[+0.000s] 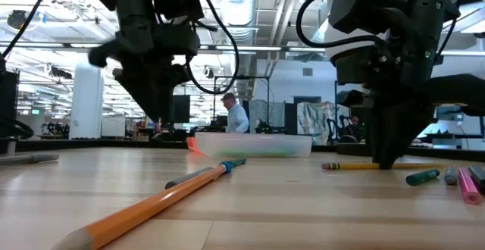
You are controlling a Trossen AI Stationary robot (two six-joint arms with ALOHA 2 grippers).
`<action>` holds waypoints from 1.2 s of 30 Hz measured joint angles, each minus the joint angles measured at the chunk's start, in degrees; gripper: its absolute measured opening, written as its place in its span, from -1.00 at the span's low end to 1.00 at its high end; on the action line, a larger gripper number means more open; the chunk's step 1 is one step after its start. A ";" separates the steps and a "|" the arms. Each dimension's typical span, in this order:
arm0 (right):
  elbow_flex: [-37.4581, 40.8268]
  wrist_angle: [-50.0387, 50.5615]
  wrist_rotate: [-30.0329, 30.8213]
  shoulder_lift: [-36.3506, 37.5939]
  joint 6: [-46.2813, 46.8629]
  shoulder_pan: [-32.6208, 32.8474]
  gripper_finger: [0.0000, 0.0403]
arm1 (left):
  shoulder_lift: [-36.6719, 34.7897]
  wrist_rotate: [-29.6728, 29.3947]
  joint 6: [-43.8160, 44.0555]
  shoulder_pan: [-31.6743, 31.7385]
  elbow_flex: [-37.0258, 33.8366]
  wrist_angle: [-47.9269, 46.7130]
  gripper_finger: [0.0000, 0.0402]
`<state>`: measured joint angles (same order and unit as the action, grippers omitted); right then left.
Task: Pick & place school supplies into a supply box
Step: Put the yellow pencil into the supply box
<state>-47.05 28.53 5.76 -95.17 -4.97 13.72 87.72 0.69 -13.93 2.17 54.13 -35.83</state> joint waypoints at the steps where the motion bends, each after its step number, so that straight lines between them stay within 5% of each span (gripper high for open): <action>1: -0.27 -0.11 0.94 -0.08 -0.12 -0.01 -1.00 | 0.00 -3.11 0.67 0.00 0.00 -0.39 -0.32; 6: -1.36 -0.50 6.32 -0.22 -0.49 -0.38 -1.00 | 0.00 -11.79 2.55 0.03 0.00 -2.43 -0.32; 21: -3.02 -0.40 9.70 0.02 -3.11 -1.64 -1.00 | 0.00 -12.58 9.02 0.00 0.00 -8.68 -0.32; 36: -15.05 -1.50 16.94 0.15 -10.55 -8.81 -1.00 | 0.00 -17.44 17.93 -0.02 0.00 -15.07 -0.32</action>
<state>-62.10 27.03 22.70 -95.02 -15.52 4.91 87.72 -16.75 4.00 2.15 54.13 -50.90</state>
